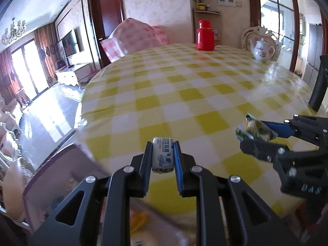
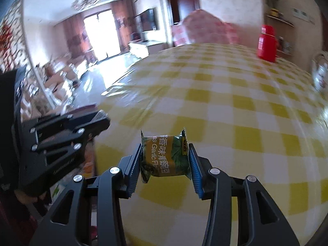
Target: Organize snacks
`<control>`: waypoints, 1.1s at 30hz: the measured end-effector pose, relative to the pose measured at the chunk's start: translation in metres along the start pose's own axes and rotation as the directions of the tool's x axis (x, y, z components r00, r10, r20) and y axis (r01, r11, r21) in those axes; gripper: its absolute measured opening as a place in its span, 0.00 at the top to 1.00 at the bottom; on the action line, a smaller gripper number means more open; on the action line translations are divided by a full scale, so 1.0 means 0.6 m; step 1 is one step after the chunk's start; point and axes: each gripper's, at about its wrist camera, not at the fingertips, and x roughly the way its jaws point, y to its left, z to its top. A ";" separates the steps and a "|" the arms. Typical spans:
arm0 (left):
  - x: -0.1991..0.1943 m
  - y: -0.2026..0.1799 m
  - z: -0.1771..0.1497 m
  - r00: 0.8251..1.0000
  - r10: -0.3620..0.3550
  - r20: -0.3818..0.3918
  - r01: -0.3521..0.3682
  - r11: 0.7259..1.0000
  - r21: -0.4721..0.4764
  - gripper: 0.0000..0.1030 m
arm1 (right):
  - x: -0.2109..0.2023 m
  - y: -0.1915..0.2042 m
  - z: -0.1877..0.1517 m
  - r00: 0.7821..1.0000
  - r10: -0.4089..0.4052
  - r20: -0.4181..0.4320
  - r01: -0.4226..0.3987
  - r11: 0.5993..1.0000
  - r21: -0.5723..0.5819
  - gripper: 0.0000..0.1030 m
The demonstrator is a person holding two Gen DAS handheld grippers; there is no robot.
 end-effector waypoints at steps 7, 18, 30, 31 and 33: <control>-0.025 0.103 -0.035 0.989 0.131 -0.066 -0.130 0.991 0.016 0.80 | 0.025 0.134 0.005 0.989 0.133 -0.062 -0.141 0.976 -0.168 0.58; -0.050 0.228 -0.087 0.964 0.238 -0.122 -0.251 0.962 -0.108 0.80 | 0.074 0.308 -0.001 0.956 0.244 -0.165 -0.288 0.890 -0.354 0.57; -0.200 0.317 -0.064 0.927 0.299 0.226 -0.221 0.923 -0.314 0.02 | 0.049 0.271 0.028 0.957 0.277 -0.084 -0.289 0.930 -0.227 0.15; -0.211 0.319 -0.061 0.922 0.310 0.231 -0.226 0.917 -0.330 0.02 | 0.040 0.260 0.032 0.958 0.280 -0.062 -0.287 0.937 -0.198 0.15; -0.221 0.321 -0.059 0.917 0.357 0.179 -0.275 0.889 -0.365 0.02 | 0.033 0.244 0.041 0.951 0.301 -0.067 -0.308 0.939 -0.154 0.15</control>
